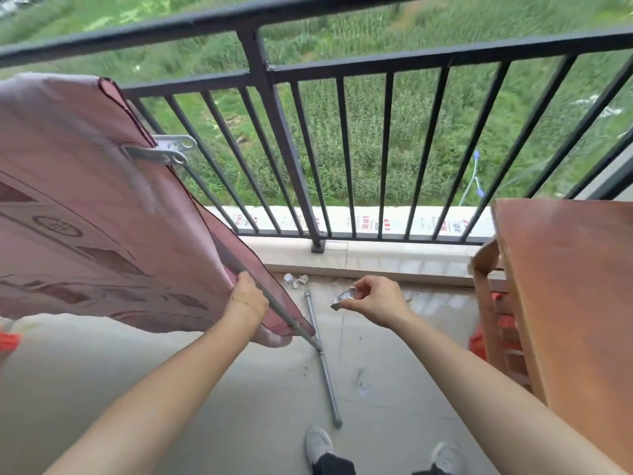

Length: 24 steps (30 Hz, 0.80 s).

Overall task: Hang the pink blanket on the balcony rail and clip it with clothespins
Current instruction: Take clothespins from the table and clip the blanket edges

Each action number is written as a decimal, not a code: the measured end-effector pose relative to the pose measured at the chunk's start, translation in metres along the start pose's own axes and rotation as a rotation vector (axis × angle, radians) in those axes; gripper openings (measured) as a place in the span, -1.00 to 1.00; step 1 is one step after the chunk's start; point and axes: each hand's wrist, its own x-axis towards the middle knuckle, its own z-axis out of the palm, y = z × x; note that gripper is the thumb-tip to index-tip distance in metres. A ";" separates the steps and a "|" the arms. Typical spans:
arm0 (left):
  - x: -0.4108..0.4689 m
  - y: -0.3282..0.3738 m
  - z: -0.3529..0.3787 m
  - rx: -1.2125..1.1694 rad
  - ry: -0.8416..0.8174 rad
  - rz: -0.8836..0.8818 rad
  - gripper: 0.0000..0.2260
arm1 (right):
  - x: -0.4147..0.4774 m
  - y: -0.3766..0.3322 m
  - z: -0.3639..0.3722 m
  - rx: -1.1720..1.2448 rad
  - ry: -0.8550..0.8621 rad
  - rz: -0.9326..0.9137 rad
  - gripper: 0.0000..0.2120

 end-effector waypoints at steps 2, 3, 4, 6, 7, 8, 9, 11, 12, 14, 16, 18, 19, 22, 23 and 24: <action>0.004 0.005 0.001 -0.030 -0.023 0.023 -0.70 | 0.000 0.007 0.004 0.004 -0.009 0.014 -0.63; 0.008 0.009 0.002 -0.053 -0.035 0.023 -0.70 | 0.001 0.010 0.006 0.007 -0.014 0.020 -0.63; 0.012 0.013 0.003 -0.084 -0.036 0.038 -0.69 | 0.002 0.013 0.009 0.008 -0.018 0.028 -0.63; 0.018 0.019 -0.003 -0.165 -0.073 0.091 -0.67 | 0.003 0.021 0.013 0.003 -0.021 0.039 -0.62; 0.021 0.020 -0.008 -0.207 -0.100 0.112 -0.67 | 0.003 0.026 0.015 0.011 -0.023 0.048 -0.62; 0.026 0.023 -0.012 -0.239 -0.118 0.139 -0.67 | 0.004 0.032 0.016 0.025 -0.024 0.060 -0.62; 0.031 0.026 -0.016 -0.262 -0.128 0.175 -0.67 | 0.004 0.038 0.017 0.036 -0.024 0.074 -0.61; 0.039 0.034 -0.021 -0.266 -0.083 0.243 -0.65 | 0.005 0.051 0.019 0.047 -0.023 0.112 -0.62; 0.045 0.036 -0.022 -0.274 -0.015 0.261 -0.62 | 0.005 0.057 0.020 0.048 -0.020 0.134 -0.63; 0.057 0.033 -0.028 -0.304 0.132 0.275 -0.58 | 0.008 0.067 0.021 0.040 -0.006 0.173 -0.65; 0.071 0.022 -0.032 -0.235 0.248 0.287 -0.67 | 0.013 0.073 0.024 0.056 0.006 0.206 -0.66; 0.088 0.009 -0.033 -0.148 0.347 0.283 -0.71 | 0.019 0.077 0.029 0.066 0.002 0.227 -0.66; 0.097 0.005 -0.031 -0.121 0.358 0.268 -0.71 | 0.022 0.078 0.033 0.065 -0.004 0.230 -0.65; 0.121 0.004 -0.016 -0.137 0.193 0.225 -0.70 | 0.031 0.081 0.046 0.086 -0.020 0.232 -0.59; 0.126 0.004 -0.011 -0.183 0.101 0.220 -0.69 | 0.034 0.083 0.051 0.093 -0.028 0.229 -0.61; 0.133 0.003 -0.007 -0.251 0.018 0.209 -0.68 | 0.038 0.085 0.057 0.102 -0.039 0.227 -0.65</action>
